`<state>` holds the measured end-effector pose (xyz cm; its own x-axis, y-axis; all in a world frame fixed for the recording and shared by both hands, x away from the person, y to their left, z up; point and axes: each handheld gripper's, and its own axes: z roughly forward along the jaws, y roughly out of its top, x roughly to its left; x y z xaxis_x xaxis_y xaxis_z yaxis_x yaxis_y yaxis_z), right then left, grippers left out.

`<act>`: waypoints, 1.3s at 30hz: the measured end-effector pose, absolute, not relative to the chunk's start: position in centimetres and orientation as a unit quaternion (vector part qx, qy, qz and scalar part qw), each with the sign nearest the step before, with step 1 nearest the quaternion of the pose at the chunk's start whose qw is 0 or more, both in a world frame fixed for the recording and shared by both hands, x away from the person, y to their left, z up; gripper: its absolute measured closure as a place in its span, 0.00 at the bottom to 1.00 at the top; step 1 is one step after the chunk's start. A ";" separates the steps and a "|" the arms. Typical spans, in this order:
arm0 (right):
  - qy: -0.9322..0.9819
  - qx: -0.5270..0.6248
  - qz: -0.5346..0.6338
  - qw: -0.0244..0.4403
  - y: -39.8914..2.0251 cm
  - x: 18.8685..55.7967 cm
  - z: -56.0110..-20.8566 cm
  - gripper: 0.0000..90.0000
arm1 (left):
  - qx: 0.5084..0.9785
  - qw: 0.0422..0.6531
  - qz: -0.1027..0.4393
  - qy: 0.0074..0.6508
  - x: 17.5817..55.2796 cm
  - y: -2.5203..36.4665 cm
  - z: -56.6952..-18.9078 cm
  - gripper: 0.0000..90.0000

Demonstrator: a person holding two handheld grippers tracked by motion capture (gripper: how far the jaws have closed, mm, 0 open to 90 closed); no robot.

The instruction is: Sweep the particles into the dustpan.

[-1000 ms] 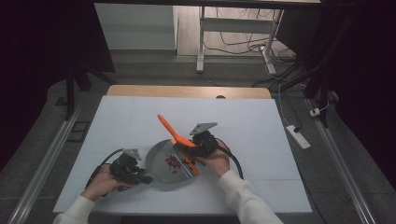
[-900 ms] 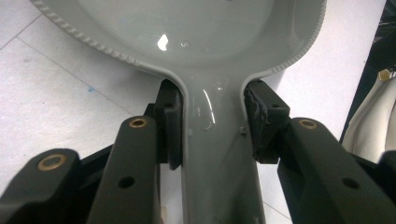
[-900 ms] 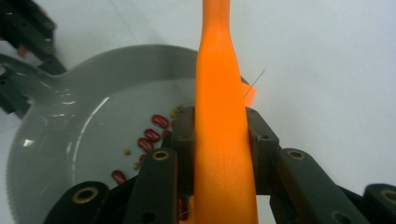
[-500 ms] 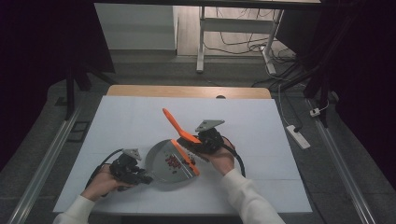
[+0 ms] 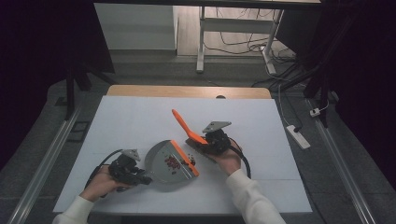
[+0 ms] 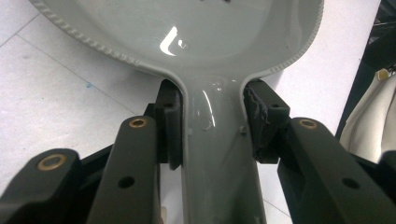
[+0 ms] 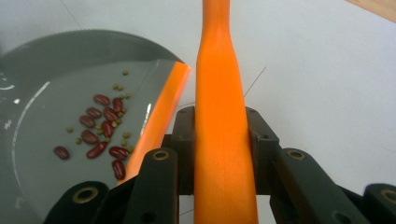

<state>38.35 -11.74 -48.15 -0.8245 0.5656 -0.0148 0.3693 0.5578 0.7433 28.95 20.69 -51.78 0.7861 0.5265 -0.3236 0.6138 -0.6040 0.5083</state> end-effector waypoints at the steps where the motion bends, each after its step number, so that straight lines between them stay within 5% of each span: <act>1: 0.874 0.268 0.385 0.127 -11.8 38.3 -48.2 0.78 | 0.893 0.309 -0.070 0.319 28.9 20.7 -51.8 0.69; 39: 0.876 0.260 0.396 0.090 -9.6 35.0 -49.3 0.78 | 0.896 0.303 -0.072 0.316 28.5 20.8 -51.7 0.69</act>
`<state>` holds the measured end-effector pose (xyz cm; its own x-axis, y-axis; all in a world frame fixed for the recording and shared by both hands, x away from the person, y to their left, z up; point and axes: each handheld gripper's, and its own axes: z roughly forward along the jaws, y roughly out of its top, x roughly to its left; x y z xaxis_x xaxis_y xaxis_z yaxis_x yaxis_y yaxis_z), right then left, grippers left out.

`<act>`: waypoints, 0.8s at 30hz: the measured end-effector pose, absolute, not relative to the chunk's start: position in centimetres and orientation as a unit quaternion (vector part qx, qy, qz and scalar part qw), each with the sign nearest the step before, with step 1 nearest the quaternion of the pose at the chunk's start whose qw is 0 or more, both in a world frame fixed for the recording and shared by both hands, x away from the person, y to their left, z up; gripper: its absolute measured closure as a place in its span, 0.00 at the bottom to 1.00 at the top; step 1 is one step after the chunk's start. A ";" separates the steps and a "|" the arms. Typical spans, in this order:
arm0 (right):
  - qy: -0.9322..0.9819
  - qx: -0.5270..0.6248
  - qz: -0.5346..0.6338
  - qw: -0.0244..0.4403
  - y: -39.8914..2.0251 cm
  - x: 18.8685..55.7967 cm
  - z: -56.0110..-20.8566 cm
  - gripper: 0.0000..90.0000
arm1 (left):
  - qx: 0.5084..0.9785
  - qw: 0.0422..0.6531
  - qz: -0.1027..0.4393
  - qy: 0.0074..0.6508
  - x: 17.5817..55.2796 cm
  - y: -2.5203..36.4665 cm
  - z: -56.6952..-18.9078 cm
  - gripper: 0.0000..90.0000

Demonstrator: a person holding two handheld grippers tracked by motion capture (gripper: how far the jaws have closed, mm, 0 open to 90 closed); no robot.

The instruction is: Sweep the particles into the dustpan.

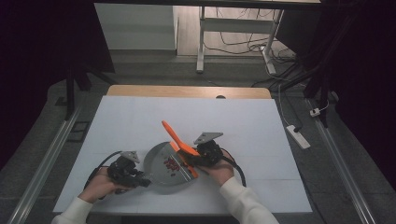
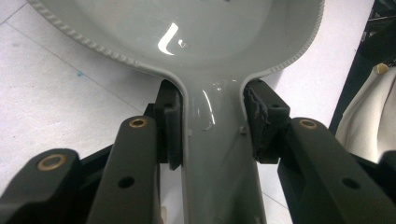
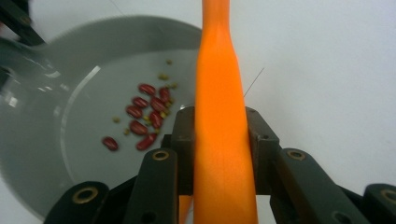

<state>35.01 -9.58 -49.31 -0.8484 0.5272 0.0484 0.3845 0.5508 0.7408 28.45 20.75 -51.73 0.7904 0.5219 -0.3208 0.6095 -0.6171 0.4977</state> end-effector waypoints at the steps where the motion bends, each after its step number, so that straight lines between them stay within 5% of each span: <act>1: 0.873 0.261 0.406 0.076 -9.6 35.0 -49.2 0.78 | 0.896 0.303 -0.073 0.315 28.5 20.7 -51.7 0.69; 8: 0.858 0.257 0.444 0.032 -9.4 34.8 -48.5 0.78 | 0.896 0.304 -0.073 0.316 28.5 20.8 -51.7 0.69; 16: 0.850 0.287 0.430 0.102 -12.1 36.1 -47.6 0.78 | 0.896 0.305 -0.072 0.316 28.5 20.8 -51.8 0.69; 24: 0.865 0.294 0.389 0.114 -12.2 36.6 -48.9 0.78 | 0.896 0.304 -0.072 0.316 28.5 20.8 -51.9 0.69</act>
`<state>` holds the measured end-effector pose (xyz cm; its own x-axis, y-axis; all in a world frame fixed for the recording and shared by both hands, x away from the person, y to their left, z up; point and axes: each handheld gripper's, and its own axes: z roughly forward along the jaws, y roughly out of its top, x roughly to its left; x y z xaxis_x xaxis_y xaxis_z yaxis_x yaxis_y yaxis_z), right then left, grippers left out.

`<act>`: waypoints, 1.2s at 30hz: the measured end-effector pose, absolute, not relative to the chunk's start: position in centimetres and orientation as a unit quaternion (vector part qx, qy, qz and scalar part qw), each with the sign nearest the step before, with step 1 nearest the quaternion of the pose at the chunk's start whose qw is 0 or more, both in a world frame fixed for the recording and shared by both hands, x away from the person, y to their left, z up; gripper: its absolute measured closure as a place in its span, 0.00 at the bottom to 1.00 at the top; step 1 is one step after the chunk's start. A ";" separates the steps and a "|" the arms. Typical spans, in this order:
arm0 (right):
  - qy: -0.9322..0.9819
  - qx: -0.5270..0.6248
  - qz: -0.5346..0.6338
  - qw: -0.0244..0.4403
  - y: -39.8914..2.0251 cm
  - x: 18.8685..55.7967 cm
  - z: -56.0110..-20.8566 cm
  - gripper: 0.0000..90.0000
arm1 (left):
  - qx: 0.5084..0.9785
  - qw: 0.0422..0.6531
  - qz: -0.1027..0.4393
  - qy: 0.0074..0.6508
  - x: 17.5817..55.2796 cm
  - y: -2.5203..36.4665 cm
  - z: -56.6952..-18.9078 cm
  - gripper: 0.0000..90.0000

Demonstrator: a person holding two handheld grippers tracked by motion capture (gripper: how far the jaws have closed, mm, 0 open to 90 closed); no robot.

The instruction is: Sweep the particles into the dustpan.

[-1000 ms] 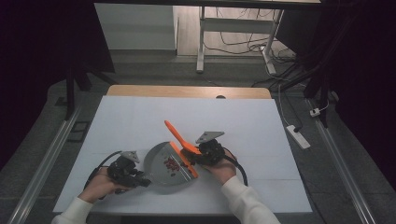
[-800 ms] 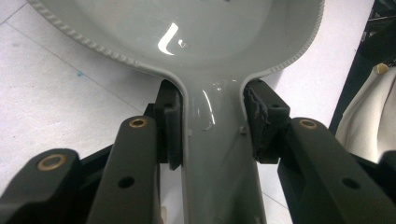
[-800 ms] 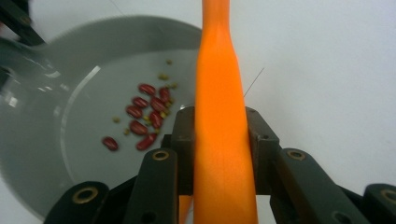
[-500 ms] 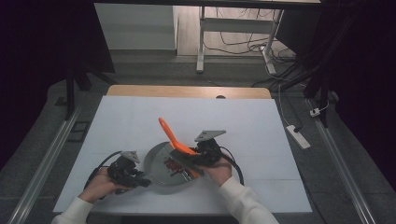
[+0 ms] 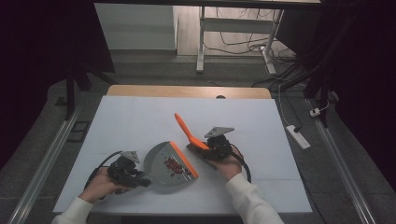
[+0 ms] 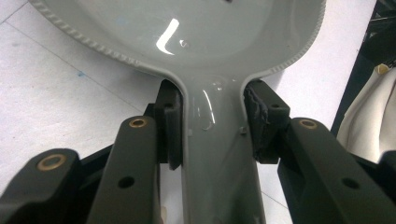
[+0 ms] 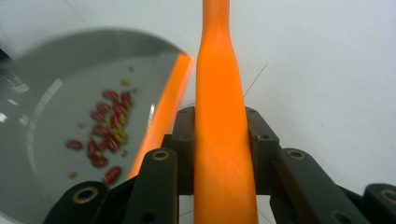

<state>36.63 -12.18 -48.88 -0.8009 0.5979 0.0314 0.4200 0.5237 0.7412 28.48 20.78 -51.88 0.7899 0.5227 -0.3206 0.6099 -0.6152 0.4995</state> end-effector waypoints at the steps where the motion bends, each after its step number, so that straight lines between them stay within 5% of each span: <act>1: 0.870 0.291 0.379 0.121 -12.0 36.6 -49.1 0.78 | 0.895 0.305 -0.072 0.316 28.5 20.8 -51.9 0.69; 6: 0.868 0.293 0.383 0.120 -11.9 36.5 -49.3 0.78 | 0.896 0.304 -0.072 0.316 28.5 20.7 -51.9 0.69; 14: 0.861 0.265 0.430 0.054 -9.9 35.4 -49.0 0.78 | 0.896 0.304 -0.073 0.316 28.5 20.7 -51.9 0.69; 24: 0.831 0.323 0.430 0.139 -14.9 37.4 -46.9 0.78 | 0.896 0.305 -0.072 0.316 28.5 20.7 -51.9 0.69; 36: 0.795 0.382 0.443 0.159 -19.6 39.5 -46.5 0.78 | 0.895 0.305 -0.072 0.316 28.5 20.7 -51.9 0.69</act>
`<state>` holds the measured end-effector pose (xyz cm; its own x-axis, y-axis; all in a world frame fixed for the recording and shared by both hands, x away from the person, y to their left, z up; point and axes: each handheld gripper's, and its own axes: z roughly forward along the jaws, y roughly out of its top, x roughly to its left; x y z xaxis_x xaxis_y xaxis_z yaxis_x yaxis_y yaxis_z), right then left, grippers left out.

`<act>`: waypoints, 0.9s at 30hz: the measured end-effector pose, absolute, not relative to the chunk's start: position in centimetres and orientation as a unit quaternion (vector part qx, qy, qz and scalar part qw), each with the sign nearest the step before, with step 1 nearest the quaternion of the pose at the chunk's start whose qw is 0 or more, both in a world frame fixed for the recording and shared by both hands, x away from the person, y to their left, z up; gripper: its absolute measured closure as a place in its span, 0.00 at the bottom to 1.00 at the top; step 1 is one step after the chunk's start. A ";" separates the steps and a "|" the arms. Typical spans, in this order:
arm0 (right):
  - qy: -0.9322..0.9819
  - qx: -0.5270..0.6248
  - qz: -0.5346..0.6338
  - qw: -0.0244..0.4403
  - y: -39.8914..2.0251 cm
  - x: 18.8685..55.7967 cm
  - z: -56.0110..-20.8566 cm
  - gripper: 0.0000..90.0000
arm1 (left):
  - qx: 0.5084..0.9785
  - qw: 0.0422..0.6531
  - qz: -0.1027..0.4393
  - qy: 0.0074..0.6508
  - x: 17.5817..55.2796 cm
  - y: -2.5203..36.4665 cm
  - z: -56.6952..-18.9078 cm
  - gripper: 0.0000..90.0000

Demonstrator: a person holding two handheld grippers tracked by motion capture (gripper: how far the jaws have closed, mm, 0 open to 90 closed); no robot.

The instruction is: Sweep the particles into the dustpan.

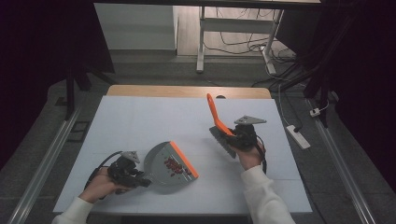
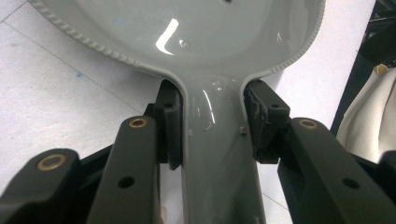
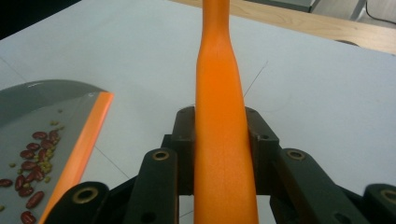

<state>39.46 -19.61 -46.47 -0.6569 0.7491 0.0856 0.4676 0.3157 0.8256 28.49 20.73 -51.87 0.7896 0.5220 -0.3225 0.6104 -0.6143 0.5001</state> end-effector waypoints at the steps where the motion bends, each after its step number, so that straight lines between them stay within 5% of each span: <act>1: 0.795 0.387 0.440 0.159 -19.9 39.6 -46.5 0.78 | 0.895 0.305 -0.073 0.316 28.5 20.7 -51.9 0.69; 11: 0.824 0.387 0.388 0.144 -18.7 40.0 -48.9 0.78 | 0.895 0.305 -0.073 0.316 28.5 20.7 -51.9 0.69; 22: 0.851 0.306 0.427 0.027 -12.2 37.2 -49.6 0.78 | 0.895 0.305 -0.073 0.316 28.5 20.7 -51.9 0.69; 27: 0.804 0.334 0.491 0.020 -14.7 38.2 -47.7 0.78 | 0.896 0.305 -0.073 0.316 28.5 20.7 -51.9 0.69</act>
<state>38.15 -14.69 -47.73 -0.7760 0.5569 0.2963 0.5181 0.2947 0.8030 28.49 20.71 -51.89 0.7898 0.5212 -0.3235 0.6103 -0.6149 0.4993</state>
